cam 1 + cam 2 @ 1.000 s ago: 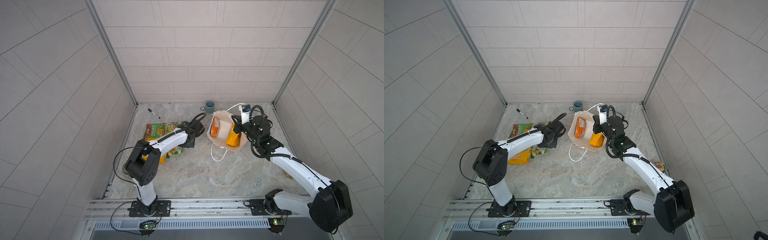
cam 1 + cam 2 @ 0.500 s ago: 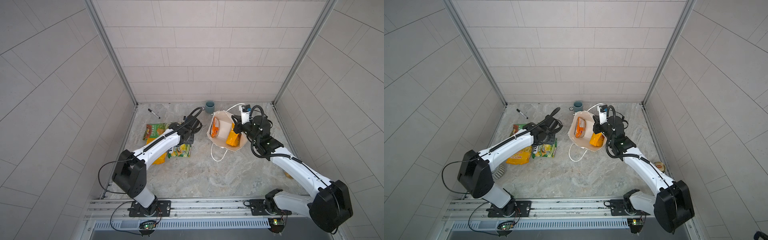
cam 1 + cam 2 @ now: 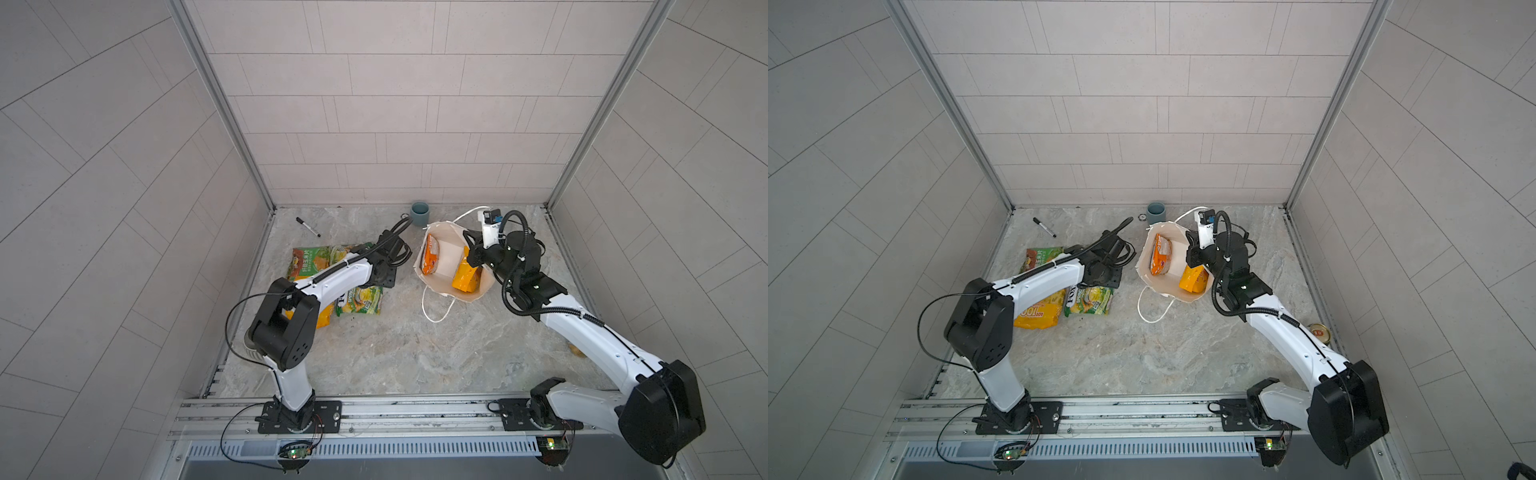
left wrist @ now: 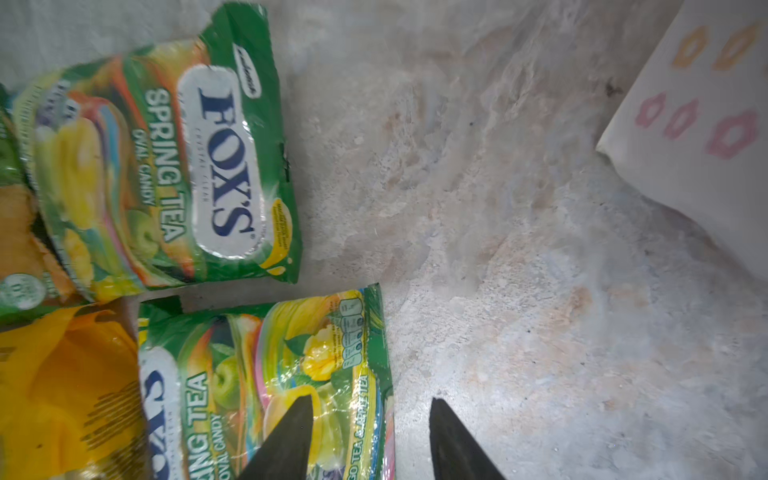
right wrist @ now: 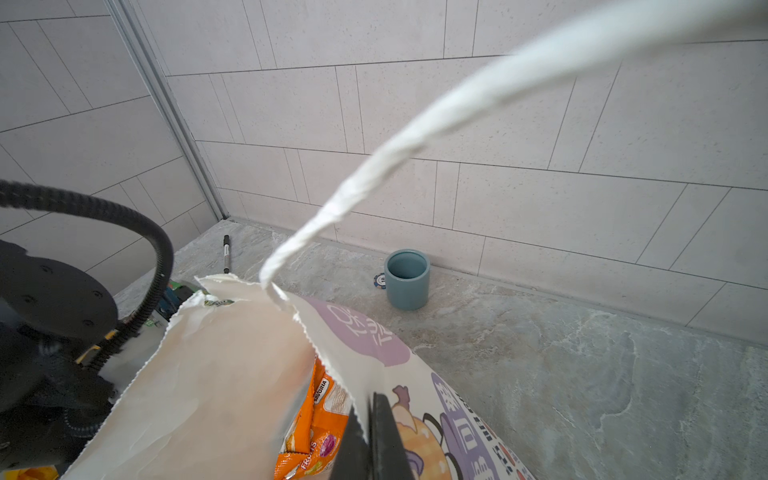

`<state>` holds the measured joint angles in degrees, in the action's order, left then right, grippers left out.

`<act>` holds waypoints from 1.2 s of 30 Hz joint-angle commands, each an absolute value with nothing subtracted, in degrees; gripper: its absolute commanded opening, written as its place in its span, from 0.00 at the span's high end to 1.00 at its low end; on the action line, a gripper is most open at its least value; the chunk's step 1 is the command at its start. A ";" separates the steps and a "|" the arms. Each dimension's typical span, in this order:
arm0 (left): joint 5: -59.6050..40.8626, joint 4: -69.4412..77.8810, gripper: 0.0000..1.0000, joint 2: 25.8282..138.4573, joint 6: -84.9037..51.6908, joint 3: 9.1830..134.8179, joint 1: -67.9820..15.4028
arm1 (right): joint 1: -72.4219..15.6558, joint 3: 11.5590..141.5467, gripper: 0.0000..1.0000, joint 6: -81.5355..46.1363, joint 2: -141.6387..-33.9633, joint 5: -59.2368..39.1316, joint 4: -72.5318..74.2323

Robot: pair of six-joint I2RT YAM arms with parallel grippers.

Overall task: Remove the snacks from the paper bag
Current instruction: 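Open the left gripper and release the green packet on the table, then swing the left gripper back above the bag held by the right gripper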

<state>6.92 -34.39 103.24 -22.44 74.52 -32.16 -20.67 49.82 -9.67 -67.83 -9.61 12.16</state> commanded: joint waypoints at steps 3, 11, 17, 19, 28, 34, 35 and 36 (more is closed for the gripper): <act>6.37 -33.23 0.49 106.28 -23.37 73.79 -30.20 | -20.48 50.69 1.00 -9.80 -66.62 -9.21 12.34; 8.88 -32.56 0.51 105.63 -24.93 70.16 -29.29 | -20.48 50.53 1.00 -9.84 -66.97 -9.08 12.73; 9.08 -31.78 0.52 105.13 -25.07 67.71 -28.06 | -20.48 50.43 1.00 -9.85 -67.28 -8.95 12.83; 9.68 -31.88 0.53 104.27 -25.59 66.74 -27.73 | -20.48 50.43 1.00 -9.84 -67.15 -8.94 12.83; 10.82 -31.58 0.54 101.40 -26.73 65.37 -26.24 | -20.48 50.33 1.00 -9.76 -66.80 -8.86 12.84; 8.09 -30.99 0.58 93.11 -25.49 65.79 -26.64 | -20.52 50.62 1.00 -9.49 -66.54 -8.96 12.47; 8.15 -30.87 0.58 91.02 -25.18 65.87 -26.78 | -20.48 50.54 1.00 -9.45 -66.45 -8.87 12.57; 8.41 -30.72 0.58 88.62 -24.69 65.91 -26.97 | -20.49 50.46 1.00 -9.38 -66.51 -8.92 12.69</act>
